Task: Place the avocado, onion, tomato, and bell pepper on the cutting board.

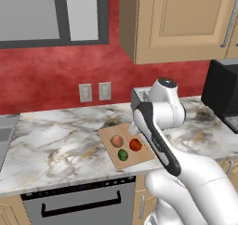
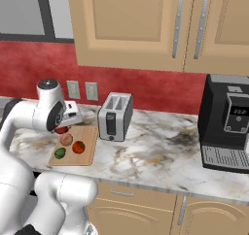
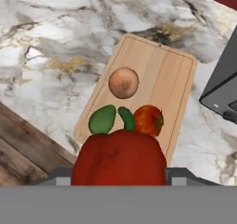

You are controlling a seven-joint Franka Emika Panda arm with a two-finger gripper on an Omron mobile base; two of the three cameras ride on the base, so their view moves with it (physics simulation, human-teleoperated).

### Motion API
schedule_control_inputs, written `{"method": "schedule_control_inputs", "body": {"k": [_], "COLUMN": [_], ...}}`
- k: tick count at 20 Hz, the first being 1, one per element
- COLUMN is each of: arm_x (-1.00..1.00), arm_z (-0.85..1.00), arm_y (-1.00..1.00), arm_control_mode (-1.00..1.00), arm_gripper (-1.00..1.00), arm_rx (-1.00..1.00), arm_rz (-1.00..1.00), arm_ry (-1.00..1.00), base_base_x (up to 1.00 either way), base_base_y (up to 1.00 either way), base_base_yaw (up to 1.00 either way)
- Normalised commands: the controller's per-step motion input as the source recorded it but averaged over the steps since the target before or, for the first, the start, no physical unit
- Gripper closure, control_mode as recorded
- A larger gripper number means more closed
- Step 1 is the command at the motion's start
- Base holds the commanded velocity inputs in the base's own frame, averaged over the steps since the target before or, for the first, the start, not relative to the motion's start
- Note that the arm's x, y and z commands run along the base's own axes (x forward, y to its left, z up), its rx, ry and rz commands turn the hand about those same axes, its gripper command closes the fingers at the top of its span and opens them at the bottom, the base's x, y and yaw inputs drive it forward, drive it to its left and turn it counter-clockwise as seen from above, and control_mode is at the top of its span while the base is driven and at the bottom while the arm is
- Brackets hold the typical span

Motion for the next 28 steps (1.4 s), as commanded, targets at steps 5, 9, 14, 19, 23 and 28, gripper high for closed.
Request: {"method": "schedule_control_inputs", "body": {"k": [5,9,14,19,23,28], "arm_x": [0.50,0.56,0.51,0.42,0.36,0.27], "arm_z": [0.00,0.00,-0.11,-0.32,-0.24,-0.13], "arm_y": [0.11,0.05,0.03,0.00,0.00,0.00], "arm_control_mode": [-1.00,-1.00,-1.00,-1.00,-1.00,-1.00], "arm_gripper": [1.00,1.00,1.00,1.00,1.00,1.00], "arm_rx": [-0.05,-0.06,-0.03,0.00,0.00,0.00], "arm_rz": [-0.05,-0.02,0.00,0.00,0.00,0.00], "arm_ry": [0.02,0.02,0.06,0.09,0.05,0.00], "base_base_x": [0.00,0.00,0.00,0.00,0.00,0.00], "base_base_y": [0.00,0.00,0.00,0.00,0.00,0.00], "base_base_yaw": [0.00,0.00,0.00,0.00,0.00,0.00]}}
